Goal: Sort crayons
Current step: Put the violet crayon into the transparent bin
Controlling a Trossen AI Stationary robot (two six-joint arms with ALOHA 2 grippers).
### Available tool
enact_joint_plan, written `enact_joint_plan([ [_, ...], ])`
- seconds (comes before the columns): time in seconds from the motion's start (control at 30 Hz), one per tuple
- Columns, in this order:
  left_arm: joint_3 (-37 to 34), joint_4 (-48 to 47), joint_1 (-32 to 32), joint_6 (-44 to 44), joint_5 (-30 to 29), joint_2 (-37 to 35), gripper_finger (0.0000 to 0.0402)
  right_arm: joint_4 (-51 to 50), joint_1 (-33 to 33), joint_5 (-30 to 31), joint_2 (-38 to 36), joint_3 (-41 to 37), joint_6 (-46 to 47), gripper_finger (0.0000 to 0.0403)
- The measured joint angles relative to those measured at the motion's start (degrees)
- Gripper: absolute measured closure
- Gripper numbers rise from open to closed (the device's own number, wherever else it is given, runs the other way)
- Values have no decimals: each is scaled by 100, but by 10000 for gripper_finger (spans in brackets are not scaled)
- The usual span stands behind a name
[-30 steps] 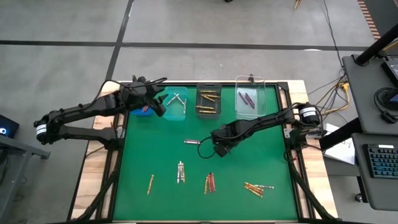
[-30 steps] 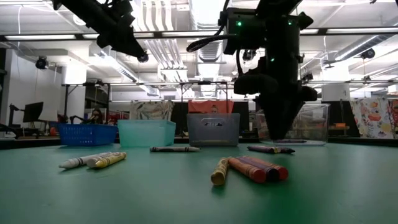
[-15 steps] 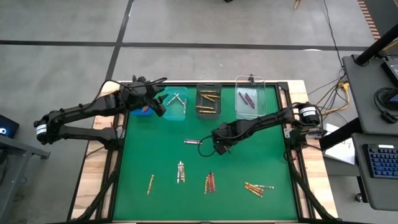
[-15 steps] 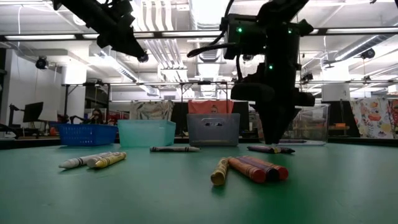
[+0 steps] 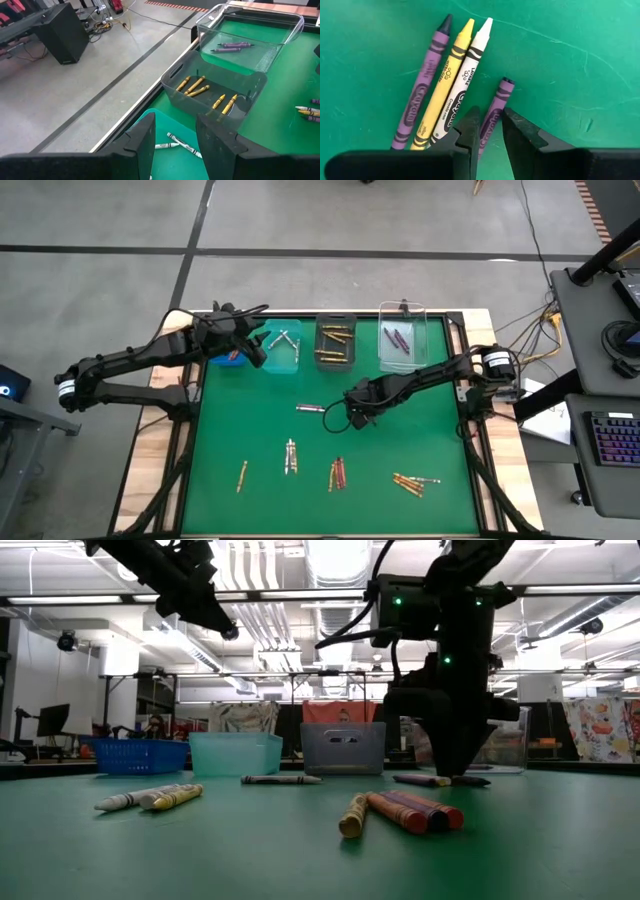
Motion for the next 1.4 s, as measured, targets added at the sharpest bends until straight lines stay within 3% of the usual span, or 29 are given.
enact_joint_plan([
  [0.27, 0, 93, 0, -2, -2, 0, 278, -42, 0, -19, -11, -6, -106, 388],
  [0.47, 0, 138, 0, -2, -2, 0, 278, -262, -4, -75, -231, -38, -229, 390],
  [0.67, 0, 136, 0, -2, -2, 0, 278, -561, -4, -44, -906, 331, -518, 391],
  [0.83, 0, 201, -4, -2, 0, 0, 278, -510, -101, 543, -1382, 865, -974, 391],
  [1.03, 0, 212, -2, -2, 0, 0, 278, -528, -690, 1007, -1482, 1547, -1951, 391],
  [1.4, -2, 190, 0, -2, 0, 0, 278, -1027, -2541, 1017, -1303, 2182, -3205, 391],
])
